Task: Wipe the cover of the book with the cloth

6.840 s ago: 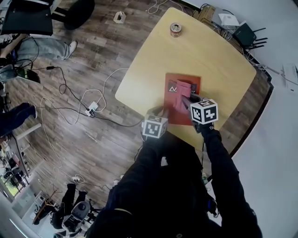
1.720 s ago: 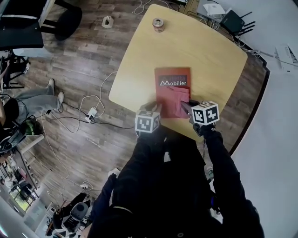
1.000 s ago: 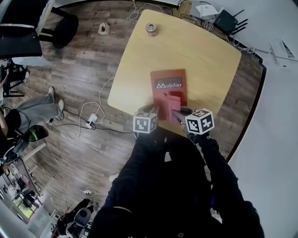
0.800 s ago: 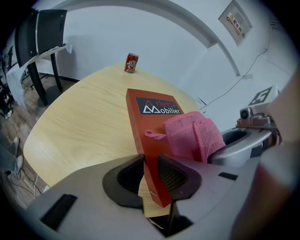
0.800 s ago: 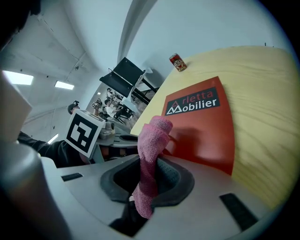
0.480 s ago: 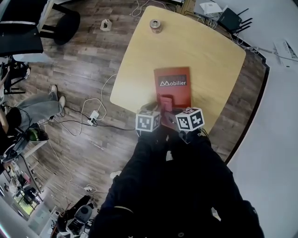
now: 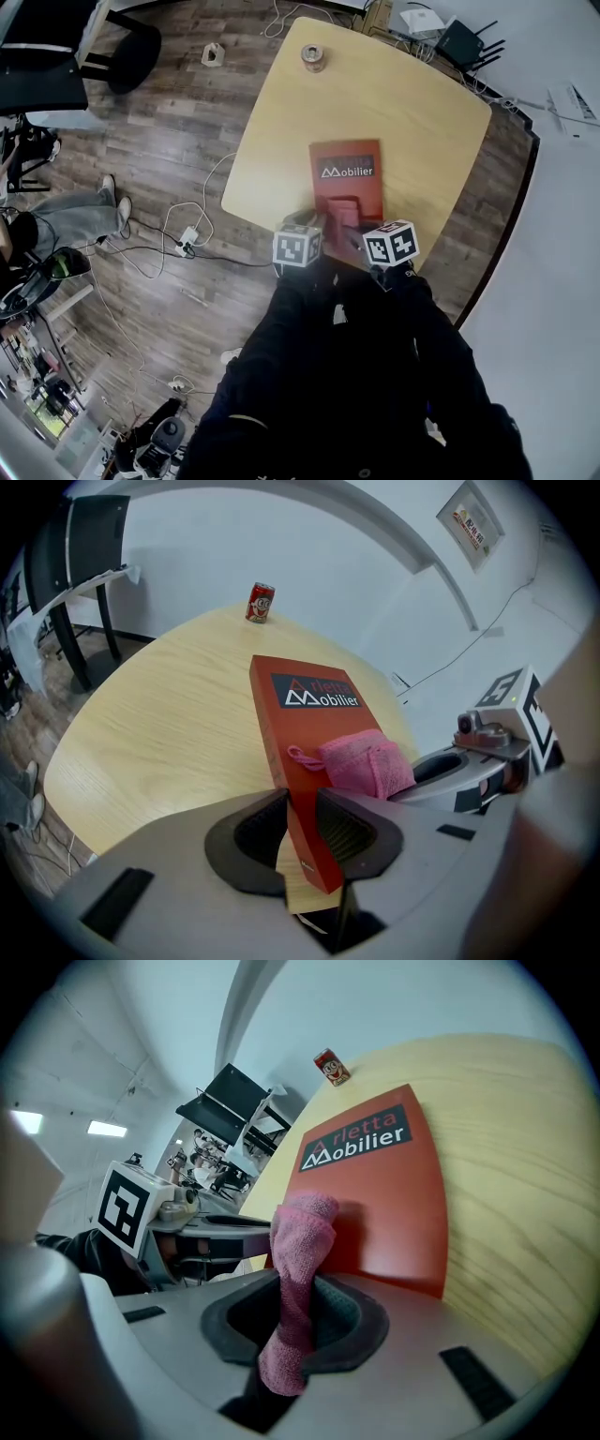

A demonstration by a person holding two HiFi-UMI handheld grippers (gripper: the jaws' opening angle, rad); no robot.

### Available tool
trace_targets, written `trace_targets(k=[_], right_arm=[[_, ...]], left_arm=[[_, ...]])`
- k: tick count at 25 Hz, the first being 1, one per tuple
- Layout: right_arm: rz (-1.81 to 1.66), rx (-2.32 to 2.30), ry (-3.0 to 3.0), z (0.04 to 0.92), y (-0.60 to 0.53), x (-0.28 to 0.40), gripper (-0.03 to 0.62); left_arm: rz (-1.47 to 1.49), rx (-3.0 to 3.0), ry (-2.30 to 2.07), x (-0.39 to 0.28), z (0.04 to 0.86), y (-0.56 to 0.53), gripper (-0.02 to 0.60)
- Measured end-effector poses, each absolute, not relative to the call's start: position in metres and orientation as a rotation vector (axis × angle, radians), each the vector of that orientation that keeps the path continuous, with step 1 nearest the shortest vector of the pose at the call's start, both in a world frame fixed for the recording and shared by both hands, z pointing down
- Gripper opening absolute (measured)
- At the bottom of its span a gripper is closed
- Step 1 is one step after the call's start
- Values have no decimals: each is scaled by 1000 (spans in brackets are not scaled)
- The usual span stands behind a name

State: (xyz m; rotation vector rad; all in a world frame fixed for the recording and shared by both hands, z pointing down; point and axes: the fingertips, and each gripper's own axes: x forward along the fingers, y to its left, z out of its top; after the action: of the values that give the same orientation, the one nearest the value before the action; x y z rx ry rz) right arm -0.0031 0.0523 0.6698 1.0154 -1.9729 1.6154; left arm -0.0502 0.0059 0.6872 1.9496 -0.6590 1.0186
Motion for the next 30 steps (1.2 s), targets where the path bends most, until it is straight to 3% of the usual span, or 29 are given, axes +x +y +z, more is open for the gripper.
trace_targets(k=[16,23,30], right_arm=[[1514,1184,-1885,666,70,69,77],[1422,1355,-1987,610,47,77,77],[1160,1532,-2135,524,15,66,77]], left_arm=[[1048,1974,-622,-49,689,5,114],[1089,2018,-631,-52,677,4,114],[884,2225,-764,-47,592,-26,112]])
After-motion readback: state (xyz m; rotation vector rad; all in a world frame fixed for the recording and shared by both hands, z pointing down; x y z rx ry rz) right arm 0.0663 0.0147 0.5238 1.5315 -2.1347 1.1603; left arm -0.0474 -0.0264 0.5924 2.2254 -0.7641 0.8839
